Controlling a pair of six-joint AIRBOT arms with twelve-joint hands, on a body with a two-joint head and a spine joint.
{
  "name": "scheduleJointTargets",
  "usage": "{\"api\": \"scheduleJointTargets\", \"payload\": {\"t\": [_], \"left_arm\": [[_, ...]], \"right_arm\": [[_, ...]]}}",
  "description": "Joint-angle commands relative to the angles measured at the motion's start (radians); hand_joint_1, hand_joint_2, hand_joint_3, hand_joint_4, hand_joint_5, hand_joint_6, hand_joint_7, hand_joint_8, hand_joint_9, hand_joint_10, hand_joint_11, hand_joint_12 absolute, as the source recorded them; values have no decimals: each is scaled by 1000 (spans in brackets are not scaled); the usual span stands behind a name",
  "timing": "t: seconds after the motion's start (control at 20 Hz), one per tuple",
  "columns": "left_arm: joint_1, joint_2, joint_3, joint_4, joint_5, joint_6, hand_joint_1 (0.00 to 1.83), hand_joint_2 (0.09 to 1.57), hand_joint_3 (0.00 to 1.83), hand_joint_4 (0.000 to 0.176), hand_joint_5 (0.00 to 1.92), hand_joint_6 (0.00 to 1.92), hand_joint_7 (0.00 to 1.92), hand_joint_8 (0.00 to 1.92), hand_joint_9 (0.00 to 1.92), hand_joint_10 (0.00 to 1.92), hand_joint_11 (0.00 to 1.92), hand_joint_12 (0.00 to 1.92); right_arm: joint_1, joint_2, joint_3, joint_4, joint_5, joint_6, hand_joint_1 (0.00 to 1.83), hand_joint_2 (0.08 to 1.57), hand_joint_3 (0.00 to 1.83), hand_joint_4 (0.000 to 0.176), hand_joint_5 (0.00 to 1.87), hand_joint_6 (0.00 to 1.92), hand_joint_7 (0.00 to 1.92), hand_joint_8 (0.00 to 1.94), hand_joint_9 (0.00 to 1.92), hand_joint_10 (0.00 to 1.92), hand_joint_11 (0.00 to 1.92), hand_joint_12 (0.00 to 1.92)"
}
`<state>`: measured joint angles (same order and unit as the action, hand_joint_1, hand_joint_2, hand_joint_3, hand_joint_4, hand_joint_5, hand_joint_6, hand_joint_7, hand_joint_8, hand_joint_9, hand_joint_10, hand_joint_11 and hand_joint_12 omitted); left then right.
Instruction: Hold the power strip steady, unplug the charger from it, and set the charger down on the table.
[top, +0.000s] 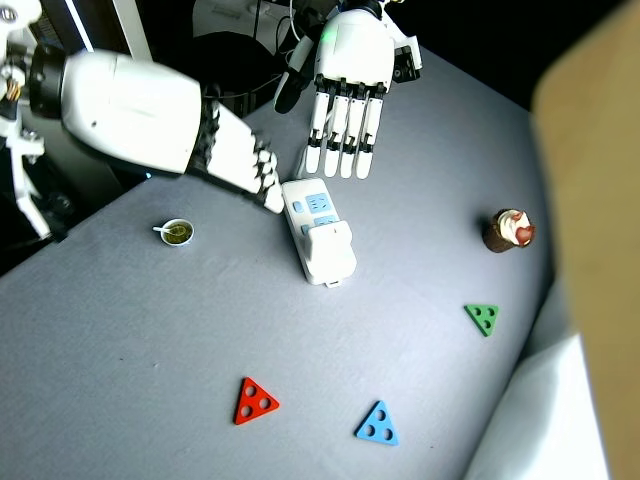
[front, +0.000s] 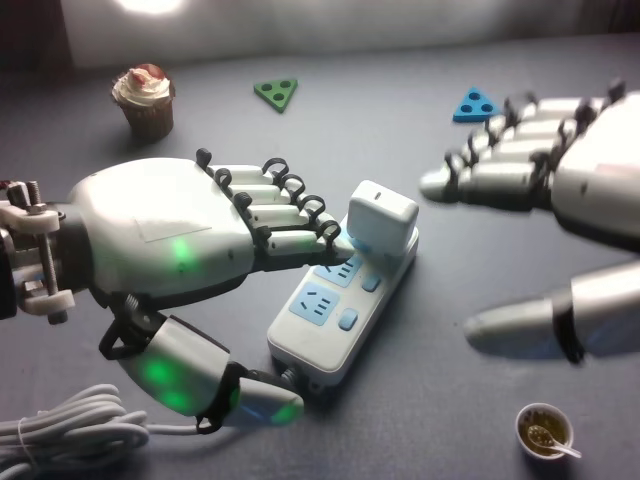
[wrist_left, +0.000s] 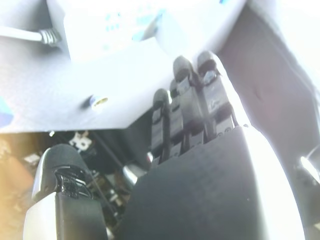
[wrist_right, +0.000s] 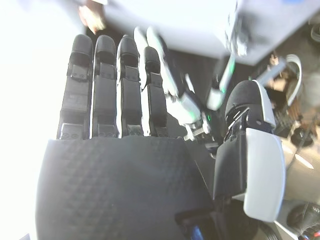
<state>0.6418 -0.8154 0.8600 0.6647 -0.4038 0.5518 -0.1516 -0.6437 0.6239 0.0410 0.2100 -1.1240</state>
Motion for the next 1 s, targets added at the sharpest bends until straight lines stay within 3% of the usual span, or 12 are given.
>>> {"api": "scheduleJointTargets", "payload": {"t": [0.0, 0.15, 0.35, 0.55, 0.6, 0.75, 0.85, 0.9, 0.95], "left_arm": [[-14, -7, 0, -20, -81, -2, 0, 948, 54, 0, 183, 16, 197, 16, 174, 24, 125, 101], [-19, -10, -8, -14, -57, -4, 0, 956, 0, 0, 151, 0, 169, 0, 152, 0, 100, 83], [-20, -30, -5, 77, -31, -95, 0, 957, 1, 0, 166, 5, 187, 5, 168, 5, 117, 87], [-19, -59, 9, 191, 3, -199, 0, 956, 0, 0, 159, 0, 184, 2, 164, 1, 120, 83], [-19, -65, 13, 216, 9, -222, 0, 956, 0, 0, 159, 0, 184, 2, 164, 1, 120, 83], [-18, -80, 18, 231, 30, -236, 0, 957, 0, 0, 165, 2, 189, 3, 173, 4, 133, 85], [-18, -94, 25, 232, 48, -240, 0, 960, 1, 0, 172, 5, 192, 4, 178, 6, 143, 88], [-18, -100, 28, 233, 55, -243, 0, 966, 3, 0, 158, 2, 180, 2, 169, 2, 135, 82], [-16, -110, 33, 247, 65, -263, 0, 969, 4, 0, 157, 1, 186, 4, 177, 5, 144, 85]], "right_arm": [[14, 7, -7, -12, 115, 6, 0, 968, 29, 0, 214, 14, 243, 15, 234, 24, 144, 191], [8, -8, 5, -30, 130, 8, 0, 987, 0, 0, 205, 3, 237, 2, 225, 1, 156, 124], [12, -29, 8, 18, 160, 20, 0, 998, 2, 0, 203, 5, 239, 5, 235, 8, 176, 120], [10, -63, 11, 135, 195, 19, 387, 1009, 0, 0, 263, 4, 308, 6, 303, 8, 252, 126], [10, -74, 16, 152, 202, 15, 387, 1009, 0, 0, 263, 4, 308, 6, 303, 8, 252, 126], [11, -91, 33, 228, 216, -12, 647, 1022, 0, 0, 206, 8, 235, 6, 239, 3, 220, 106], [16, -91, 45, 319, 225, -21, 701, 1022, 0, 0, 203, 6, 228, 3, 230, 0, 214, 103], [20, -91, 53, 359, 221, -22, 866, 999, 0, 0, 221, 8, 241, 4, 251, 6, 241, 113], [21, -91, 67, 397, 220, -26, 916, 992, 0, 0, 215, 4, 246, 5, 261, 9, 258, 121]]}}
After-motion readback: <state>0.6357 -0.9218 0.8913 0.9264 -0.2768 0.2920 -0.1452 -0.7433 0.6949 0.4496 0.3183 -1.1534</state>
